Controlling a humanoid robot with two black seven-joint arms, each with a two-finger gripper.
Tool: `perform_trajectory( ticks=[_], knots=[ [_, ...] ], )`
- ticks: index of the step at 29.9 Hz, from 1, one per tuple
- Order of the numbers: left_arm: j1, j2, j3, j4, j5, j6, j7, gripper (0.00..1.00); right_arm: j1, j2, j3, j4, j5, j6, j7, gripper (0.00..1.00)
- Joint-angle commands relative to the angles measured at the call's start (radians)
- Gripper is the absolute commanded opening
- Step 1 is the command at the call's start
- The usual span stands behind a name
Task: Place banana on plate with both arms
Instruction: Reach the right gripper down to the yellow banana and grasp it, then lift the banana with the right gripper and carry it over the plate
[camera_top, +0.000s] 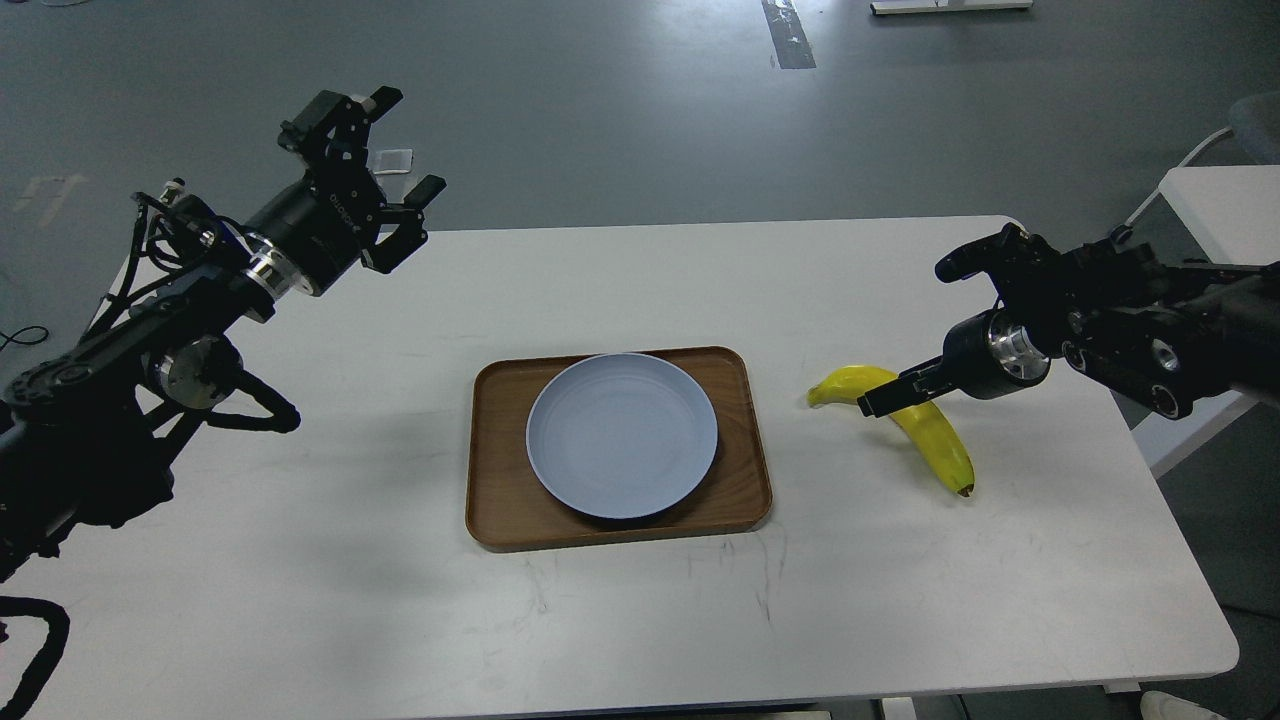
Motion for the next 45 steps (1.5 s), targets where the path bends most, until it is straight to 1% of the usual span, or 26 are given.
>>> perform_trajectory(
  ticks=[1, 9, 12, 15, 16, 17, 21, 23, 27, 29, 33, 36, 38, 41, 45],
  knots=[
    [0.0, 0.007, -0.002, 0.0, 0.0, 0.0, 0.0, 0.99, -0.015, 0.001, 0.0, -0.007, 0.0, 0.0, 0.0, 0.99],
    [0.0, 0.008, -0.002, 0.0, 0.0, 0.0, 0.0, 0.99, -0.035, 0.004, 0.0, -0.012, 0.0, 0.0, 0.0, 0.95],
    [0.0, 0.01, -0.002, 0.0, 0.0, 0.0, 0.0, 0.99, -0.044, 0.005, -0.001, -0.012, 0.0, 0.0, 0.0, 0.87],
    [0.0, 0.01, -0.002, 0.0, 0.0, 0.0, 0.0, 0.99, -0.044, 0.004, -0.001, -0.012, 0.0, 0.0, 0.0, 0.7],
    [0.0, 0.01, -0.002, 0.0, 0.0, 0.0, 0.0, 0.99, -0.044, 0.002, -0.001, -0.012, 0.0, 0.0, 0.0, 0.58],
    [0.0, 0.01, -0.002, 0.0, 0.0, 0.0, 0.0, 0.99, -0.043, 0.001, -0.001, -0.012, 0.0, 0.0, 0.0, 0.5],
    [0.0, 0.012, -0.002, 0.0, 0.0, 0.0, -0.002, 0.99, -0.04, -0.002, -0.001, -0.01, 0.0, 0.0, 0.0, 0.37],
    [0.0, 0.013, -0.002, 0.0, 0.0, 0.0, -0.002, 0.99, -0.03, -0.005, -0.001, -0.009, 0.002, 0.0, 0.0, 0.27],
    [0.0, 0.015, -0.003, 0.0, 0.0, 0.0, -0.002, 0.99, -0.015, -0.024, 0.0, -0.004, 0.002, 0.0, 0.0, 0.23],
    [0.0, 0.021, -0.003, 0.0, 0.0, 0.0, -0.002, 0.99, 0.0, -0.031, 0.0, 0.001, 0.003, 0.0, 0.0, 0.23],
    [-0.001, 0.028, -0.003, 0.0, 0.0, 0.0, 0.0, 0.99, 0.097, -0.067, 0.006, 0.022, 0.015, 0.0, 0.0, 0.23],
    [-0.001, 0.028, -0.005, 0.0, -0.001, 0.0, 0.0, 0.99, 0.159, -0.065, 0.014, 0.063, 0.026, 0.0, 0.0, 0.24],
    [-0.003, 0.028, -0.005, 0.0, -0.002, 0.0, -0.002, 0.99, 0.2, -0.051, 0.015, 0.088, 0.046, 0.0, 0.0, 0.24],
    [-0.003, 0.031, -0.003, 0.0, -0.002, 0.0, 0.0, 0.99, 0.23, -0.001, 0.014, 0.096, 0.072, 0.0, 0.0, 0.25],
    [-0.003, 0.044, -0.003, 0.0, -0.002, 0.0, 0.0, 0.99, 0.235, 0.123, 0.006, 0.091, 0.115, 0.0, 0.0, 0.25]
  ],
)
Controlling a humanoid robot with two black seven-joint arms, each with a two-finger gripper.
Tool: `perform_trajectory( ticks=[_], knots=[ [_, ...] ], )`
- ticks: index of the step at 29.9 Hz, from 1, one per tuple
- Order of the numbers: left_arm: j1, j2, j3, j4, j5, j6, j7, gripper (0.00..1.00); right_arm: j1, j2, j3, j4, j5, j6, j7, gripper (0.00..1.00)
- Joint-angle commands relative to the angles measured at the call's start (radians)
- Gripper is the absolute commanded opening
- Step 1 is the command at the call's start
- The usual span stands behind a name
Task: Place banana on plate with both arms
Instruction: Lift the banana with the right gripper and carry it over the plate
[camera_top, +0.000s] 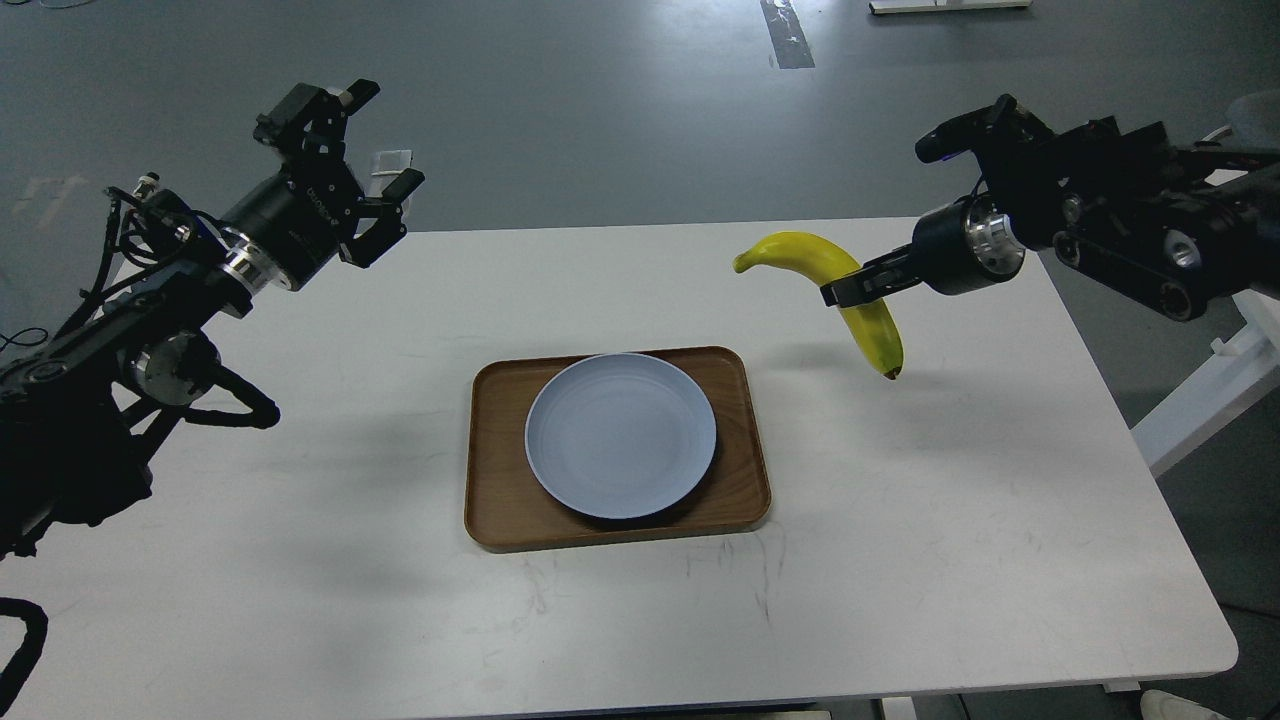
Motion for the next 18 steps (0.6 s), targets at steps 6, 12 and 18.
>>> perform_trajectory(
  ticks=[6, 12, 18],
  knots=[
    [0.0, 0.014, 0.001, 0.0, 0.0, 0.0, 0.0, 0.99, -0.024, 0.234, -0.012, -0.076, 0.064, 0.0, 0.0, 0.28],
    [0.0, 0.022, 0.001, 0.0, -0.001, 0.0, 0.0, 0.99, -0.083, 0.34, -0.014, -0.12, 0.096, 0.0, 0.0, 0.28],
    [0.0, 0.022, 0.001, 0.0, -0.003, 0.0, 0.0, 0.99, -0.116, 0.363, -0.012, -0.122, 0.116, 0.0, 0.0, 0.28]
  ],
)
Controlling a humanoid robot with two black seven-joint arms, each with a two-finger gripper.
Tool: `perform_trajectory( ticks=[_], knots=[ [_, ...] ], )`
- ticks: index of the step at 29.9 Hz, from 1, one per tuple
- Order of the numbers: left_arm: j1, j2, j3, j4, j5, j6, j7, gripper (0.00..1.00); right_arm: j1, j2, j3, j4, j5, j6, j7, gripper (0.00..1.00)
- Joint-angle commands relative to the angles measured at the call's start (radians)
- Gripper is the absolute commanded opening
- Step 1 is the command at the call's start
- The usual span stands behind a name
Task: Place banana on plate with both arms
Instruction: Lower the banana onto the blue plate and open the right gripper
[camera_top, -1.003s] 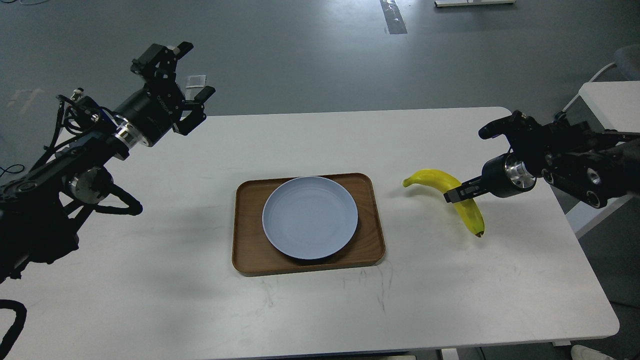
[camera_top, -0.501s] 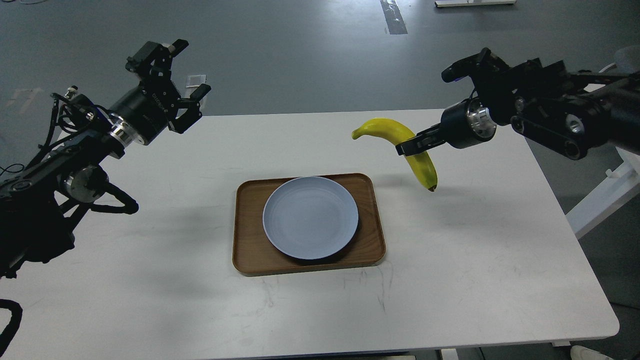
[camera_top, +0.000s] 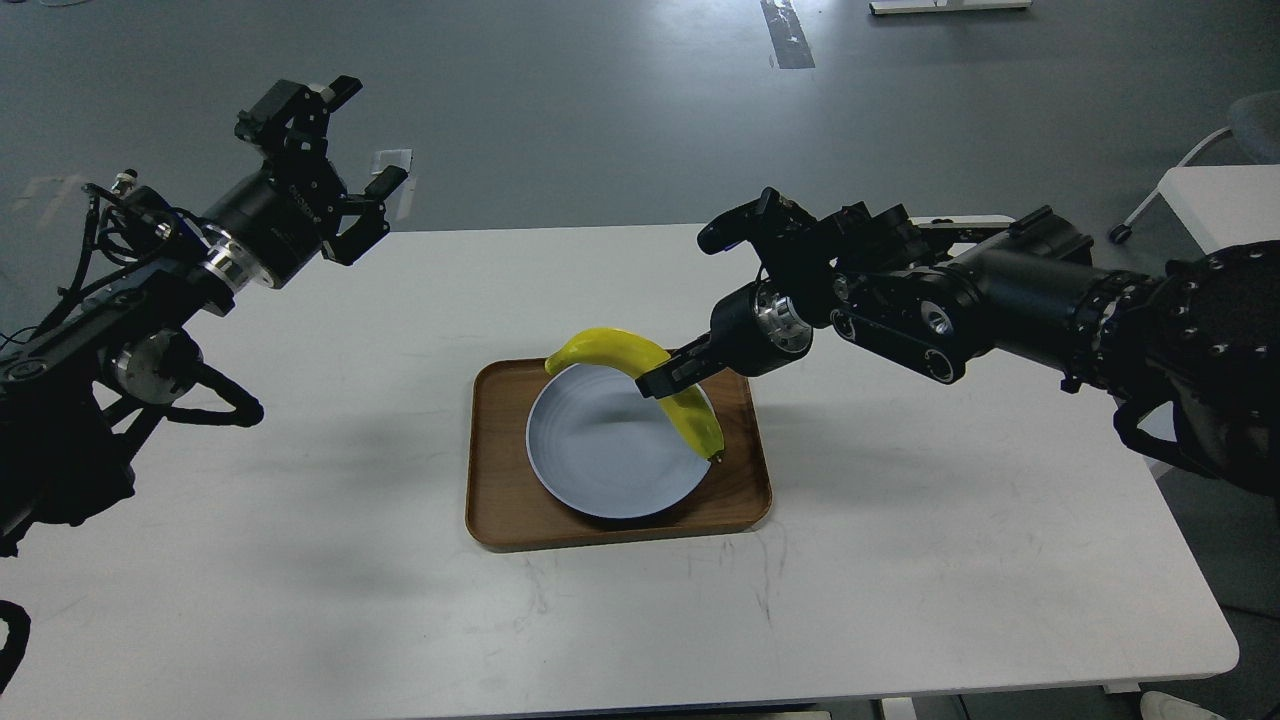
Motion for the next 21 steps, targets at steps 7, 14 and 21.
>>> perform_trajectory(
  ticks=[7, 14, 21],
  knots=[
    [0.002, 0.0, 0.002, 0.0, 0.0, 0.0, 0.0, 0.99, -0.025, 0.022, 0.001, -0.024, 0.016, 0.0, 0.0, 0.33],
    [0.0, 0.0, 0.0, 0.0, -0.001, 0.0, 0.0, 0.99, -0.042, 0.028, 0.003, -0.05, 0.016, 0.0, 0.0, 0.53],
    [0.0, 0.0, 0.0, 0.0, 0.0, 0.0, 0.0, 0.99, -0.042, 0.02, 0.006, -0.05, 0.022, 0.0, 0.0, 0.83]
  ],
)
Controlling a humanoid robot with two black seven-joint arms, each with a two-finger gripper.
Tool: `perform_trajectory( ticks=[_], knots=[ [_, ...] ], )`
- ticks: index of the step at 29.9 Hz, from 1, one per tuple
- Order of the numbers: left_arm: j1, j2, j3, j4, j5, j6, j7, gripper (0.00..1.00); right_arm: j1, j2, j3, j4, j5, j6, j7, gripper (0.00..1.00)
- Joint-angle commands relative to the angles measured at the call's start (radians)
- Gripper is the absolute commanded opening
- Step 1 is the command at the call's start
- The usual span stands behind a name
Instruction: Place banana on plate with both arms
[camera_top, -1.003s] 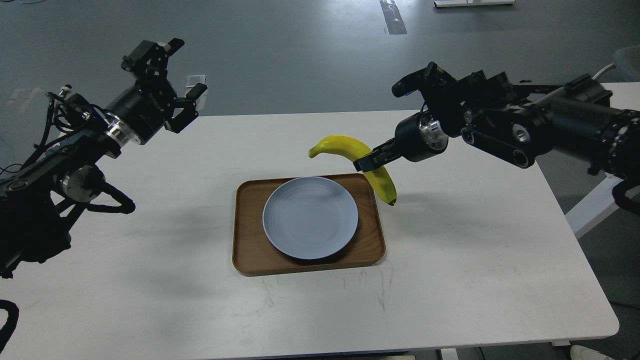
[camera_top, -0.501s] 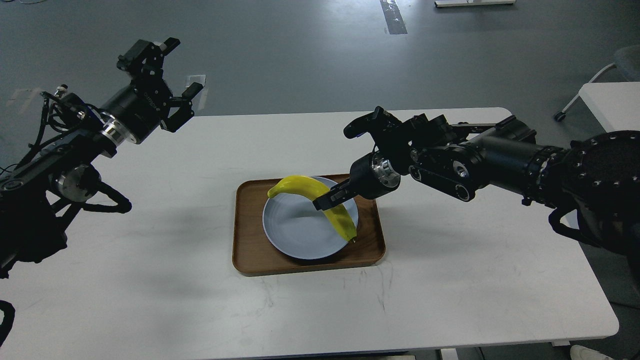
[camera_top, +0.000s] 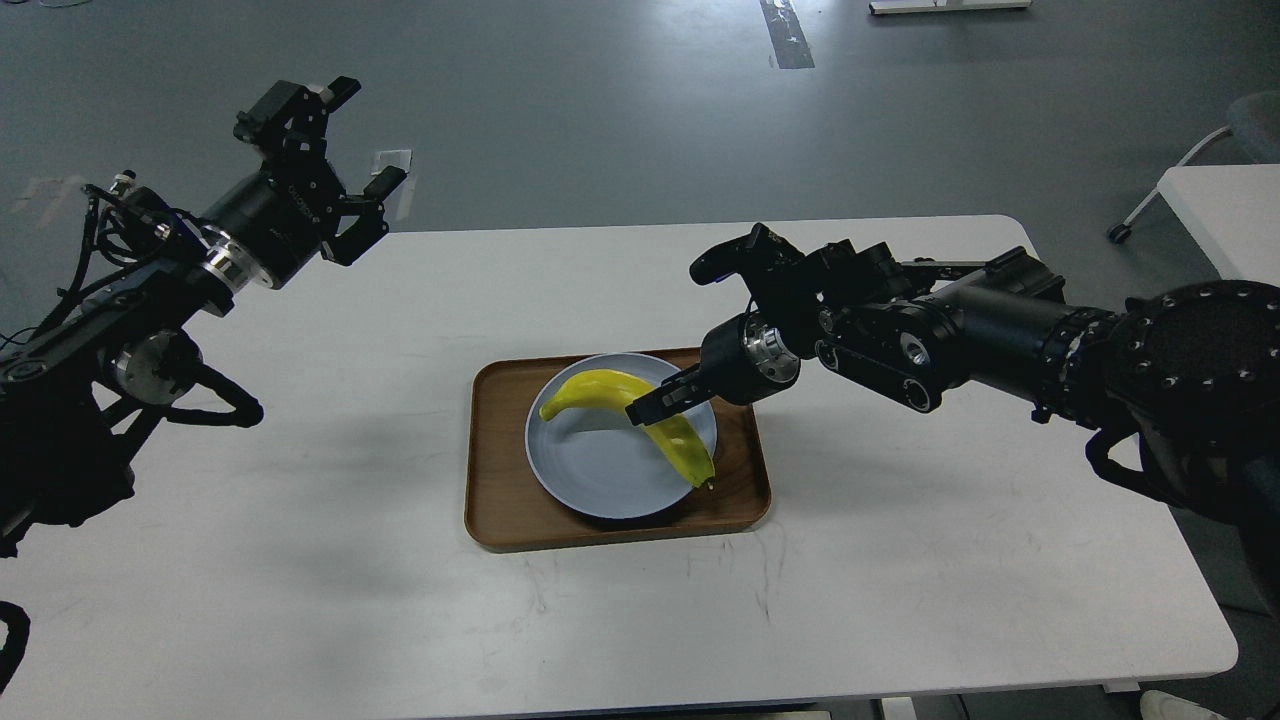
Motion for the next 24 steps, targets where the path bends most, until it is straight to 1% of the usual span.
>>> perform_trajectory(
  ticks=[1, 4, 6, 11, 13, 14, 16, 17, 19, 24],
  knots=[
    [-0.001, -0.002, 0.0, 0.0, 0.001, 0.0, 0.0, 0.99, 0.0, -0.009, 0.004, 0.0, 0.015, 0.0, 0.0, 0.87],
    [-0.001, -0.002, 0.0, 0.0, 0.001, 0.0, 0.0, 0.99, 0.001, -0.023, 0.011, 0.0, 0.04, 0.0, 0.0, 0.89],
    [-0.001, -0.002, 0.0, 0.0, 0.001, 0.0, 0.0, 0.99, 0.012, -0.053, 0.024, 0.0, 0.061, 0.0, 0.0, 0.92],
    [-0.001, 0.0, 0.001, 0.0, 0.0, 0.0, 0.0, 0.99, 0.026, -0.173, 0.116, 0.0, 0.171, 0.0, 0.0, 0.95],
    [0.001, 0.0, 0.001, 0.0, 0.0, 0.0, 0.0, 0.99, 0.011, -0.26, 0.2, 0.001, 0.281, 0.0, 0.0, 0.95],
    [0.001, 0.0, 0.001, 0.0, 0.0, 0.0, 0.0, 0.99, 0.005, -0.28, 0.226, 0.001, 0.314, 0.0, 0.0, 0.95],
    [0.002, 0.0, 0.003, 0.0, 0.0, 0.0, 0.0, 0.99, -0.059, -0.36, 0.321, 0.001, 0.467, 0.0, 0.0, 0.96],
    [0.002, 0.0, 0.003, 0.0, 0.0, 0.0, 0.0, 0.99, -0.06, -0.36, 0.321, 0.001, 0.468, 0.0, 0.0, 0.96],
    [0.004, -0.008, 0.001, 0.002, -0.005, 0.0, 0.0, 0.99, -0.138, -0.428, 0.439, 0.0, 0.619, 0.0, 0.0, 0.96],
    [0.021, -0.029, -0.002, 0.012, -0.006, 0.0, -0.002, 0.99, -0.3, -0.466, 0.64, 0.0, 0.773, 0.0, 0.0, 0.98]
  ],
)
